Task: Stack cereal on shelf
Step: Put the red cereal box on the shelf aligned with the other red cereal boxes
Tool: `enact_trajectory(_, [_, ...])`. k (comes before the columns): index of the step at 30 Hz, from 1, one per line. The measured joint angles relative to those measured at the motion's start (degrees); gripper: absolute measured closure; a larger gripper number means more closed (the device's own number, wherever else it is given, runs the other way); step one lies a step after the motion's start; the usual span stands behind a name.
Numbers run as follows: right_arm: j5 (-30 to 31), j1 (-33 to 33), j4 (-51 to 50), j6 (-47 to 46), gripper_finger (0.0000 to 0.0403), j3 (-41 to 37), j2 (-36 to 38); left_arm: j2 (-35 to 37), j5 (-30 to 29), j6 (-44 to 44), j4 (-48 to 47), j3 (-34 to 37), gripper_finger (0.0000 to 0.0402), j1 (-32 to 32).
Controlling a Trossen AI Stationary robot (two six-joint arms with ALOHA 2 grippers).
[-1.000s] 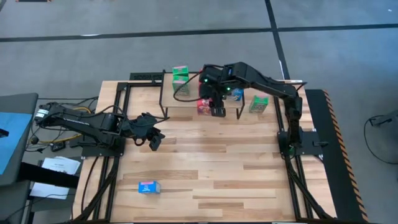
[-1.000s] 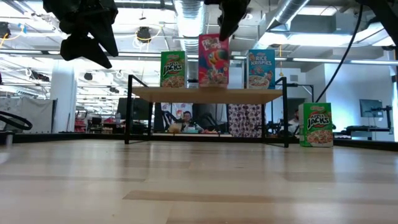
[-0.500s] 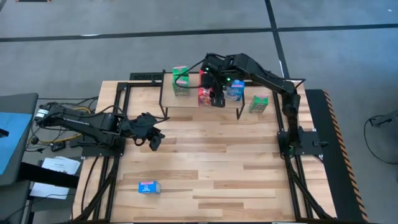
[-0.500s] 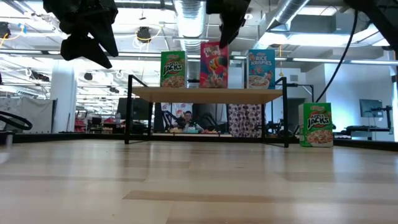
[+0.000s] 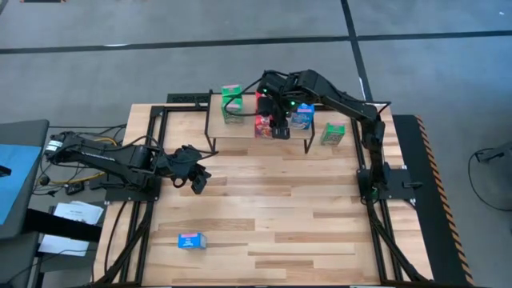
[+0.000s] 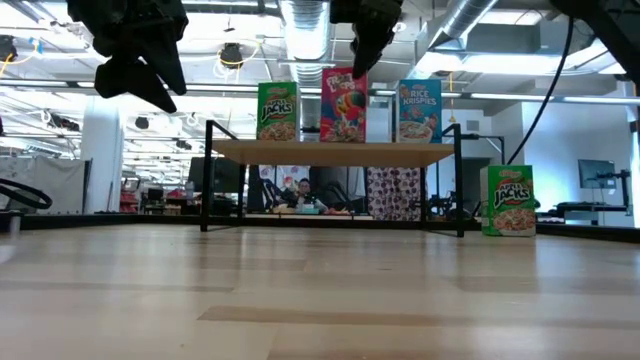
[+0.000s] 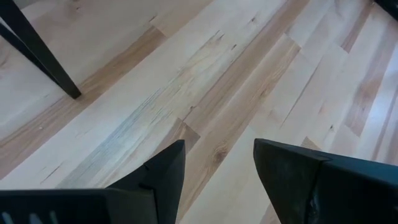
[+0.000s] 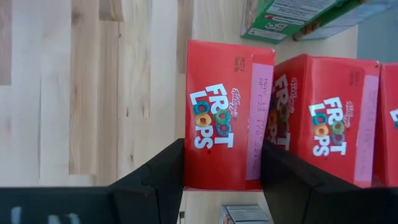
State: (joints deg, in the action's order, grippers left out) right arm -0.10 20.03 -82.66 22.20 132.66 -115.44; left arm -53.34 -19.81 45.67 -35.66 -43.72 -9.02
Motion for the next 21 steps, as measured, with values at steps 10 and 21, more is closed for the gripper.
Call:
enact_trajectory(10, [6.4, -1.9, 0.6, 1.4, 0.0168, -0.1, -0.1, 0.0, -0.1, 0.0, 0.0, 0.0, 0.0223, 0.0])
enact_trajectory(21, [8.2, -2.0, 0.6, 0.7, 0.0164, -0.1, -0.1, 0.0, -0.1, 0.0, 0.0, 0.0, 0.0223, 0.0])
